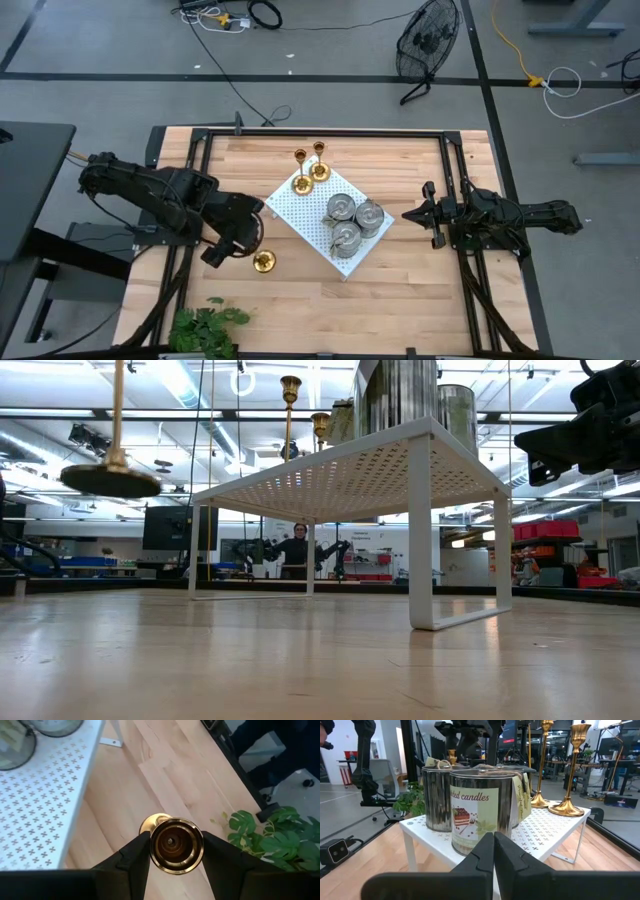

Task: Pick & Place candle stick holders
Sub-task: Put the gold candle holder on the shelf align with the other gold metal candle holder

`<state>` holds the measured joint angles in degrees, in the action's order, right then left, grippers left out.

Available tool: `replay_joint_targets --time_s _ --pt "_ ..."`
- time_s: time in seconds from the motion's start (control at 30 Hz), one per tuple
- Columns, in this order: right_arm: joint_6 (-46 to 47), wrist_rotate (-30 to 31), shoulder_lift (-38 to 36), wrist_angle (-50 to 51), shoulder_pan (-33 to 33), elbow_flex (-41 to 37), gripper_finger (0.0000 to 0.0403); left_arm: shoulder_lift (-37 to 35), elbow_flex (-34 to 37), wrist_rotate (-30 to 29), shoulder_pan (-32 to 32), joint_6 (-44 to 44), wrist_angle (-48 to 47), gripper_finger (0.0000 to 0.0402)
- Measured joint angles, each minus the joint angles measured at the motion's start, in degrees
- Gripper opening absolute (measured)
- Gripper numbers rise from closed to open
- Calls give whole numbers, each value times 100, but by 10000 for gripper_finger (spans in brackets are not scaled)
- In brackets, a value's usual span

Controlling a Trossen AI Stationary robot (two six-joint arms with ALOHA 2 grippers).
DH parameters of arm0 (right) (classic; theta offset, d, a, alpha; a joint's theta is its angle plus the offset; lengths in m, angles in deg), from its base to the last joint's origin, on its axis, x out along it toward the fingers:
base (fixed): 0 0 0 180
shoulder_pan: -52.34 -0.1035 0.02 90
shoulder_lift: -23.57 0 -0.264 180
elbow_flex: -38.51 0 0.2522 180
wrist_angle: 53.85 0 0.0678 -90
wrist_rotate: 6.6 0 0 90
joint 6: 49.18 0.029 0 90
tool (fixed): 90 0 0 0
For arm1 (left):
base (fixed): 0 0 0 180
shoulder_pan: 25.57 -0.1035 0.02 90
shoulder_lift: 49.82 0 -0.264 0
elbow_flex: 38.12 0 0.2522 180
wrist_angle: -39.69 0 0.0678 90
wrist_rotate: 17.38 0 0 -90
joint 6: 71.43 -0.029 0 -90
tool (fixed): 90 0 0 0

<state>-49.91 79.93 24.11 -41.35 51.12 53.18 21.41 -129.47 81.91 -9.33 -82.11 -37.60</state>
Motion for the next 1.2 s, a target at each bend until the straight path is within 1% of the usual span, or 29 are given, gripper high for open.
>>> replay_joint_targets --time_s 0.2,0.57,0.97,1.2 --pt "0 -2 0 0 0 0 16 3 -139 -1 -155 7 -105 172" --pt "1 -2 0 0 -2 0 16 8 -611 -1 -464 129 -208 172" --pt "1 1 -1 -1 1 0 16 617 -1453 -17 -820 111 -646 172" --pt "0 0 -1 -1 1 0 16 1059 -2104 -20 -1115 111 -883 172"
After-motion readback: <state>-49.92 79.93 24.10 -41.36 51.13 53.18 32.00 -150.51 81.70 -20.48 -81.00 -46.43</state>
